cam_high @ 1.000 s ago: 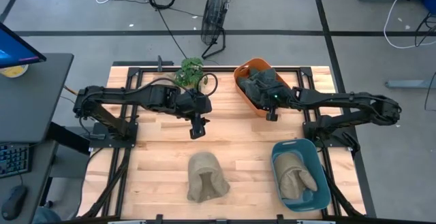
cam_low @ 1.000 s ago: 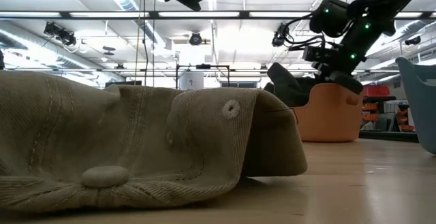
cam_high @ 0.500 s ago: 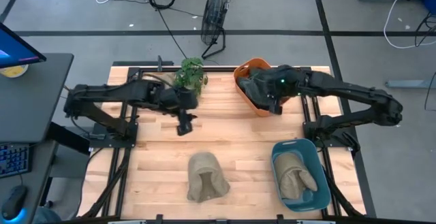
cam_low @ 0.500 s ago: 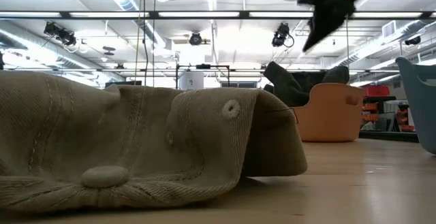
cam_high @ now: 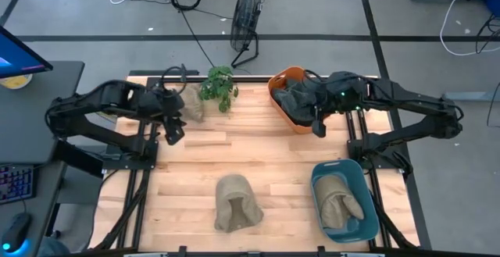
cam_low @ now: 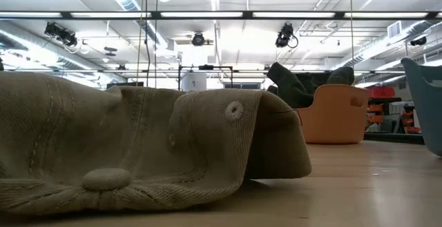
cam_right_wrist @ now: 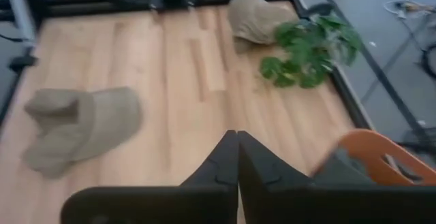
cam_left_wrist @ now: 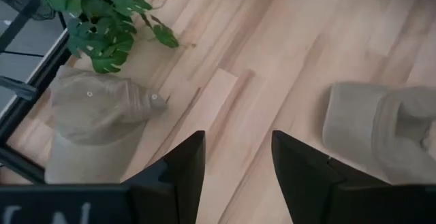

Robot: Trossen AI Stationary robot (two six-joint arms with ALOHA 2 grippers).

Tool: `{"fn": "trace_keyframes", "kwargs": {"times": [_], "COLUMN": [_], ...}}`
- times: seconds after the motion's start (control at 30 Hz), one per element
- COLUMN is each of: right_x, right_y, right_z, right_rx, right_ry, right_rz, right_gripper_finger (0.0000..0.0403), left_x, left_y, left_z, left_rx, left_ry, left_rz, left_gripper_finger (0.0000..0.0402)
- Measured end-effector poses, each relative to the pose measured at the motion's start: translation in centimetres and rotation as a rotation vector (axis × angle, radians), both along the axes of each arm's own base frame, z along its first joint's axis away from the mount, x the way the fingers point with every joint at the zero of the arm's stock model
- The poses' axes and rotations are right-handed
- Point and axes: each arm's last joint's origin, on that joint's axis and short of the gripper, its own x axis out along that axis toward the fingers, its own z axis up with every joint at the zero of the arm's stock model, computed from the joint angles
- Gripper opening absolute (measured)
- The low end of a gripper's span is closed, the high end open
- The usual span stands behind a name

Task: Pick & Place hat
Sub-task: Put the bottom brown cap into the blue bin

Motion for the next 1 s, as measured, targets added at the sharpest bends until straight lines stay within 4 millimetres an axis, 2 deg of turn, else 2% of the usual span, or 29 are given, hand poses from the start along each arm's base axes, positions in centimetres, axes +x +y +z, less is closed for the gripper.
{"fn": "trace_keyframes", "kwargs": {"times": [0.23,0.33,0.47,0.6,0.7,1.0], "right_x": [0.8,1.4,2.3,3.2,3.9,5.8], "right_y": [1.3,1.6,1.9,2.1,2.3,2.8], "right_z": [-0.5,-0.7,-1.1,-1.7,-2.3,-3.9], "right_rx": [0.018,0.038,0.048,0.031,0.035,0.036], "right_ry": [-0.027,-0.024,-0.024,0.004,0.027,0.087], "right_rz": [0.058,0.058,0.048,0.044,0.051,0.074], "right_gripper_finger": [0.0047,0.0074,0.0114,0.0144,0.0158,0.0167], "left_x": [-0.2,0.7,2.8,5.1,6.3,8.7], "left_y": [0.5,0.4,0.0,-1.1,-2.1,-6.0], "left_z": [-4.5,-6.6,-8.9,-11.1,-12.5,-16.4], "left_rx": [-0.041,-0.093,-0.197,-0.265,-0.303,-0.316], "left_ry": [-0.032,-0.064,-0.200,-0.371,-0.437,-0.290], "left_rz": [0.093,0.090,0.026,-0.107,-0.164,-0.311], "left_gripper_finger": [0.0174,0.0174,0.0174,0.0174,0.0174,0.0174]}}
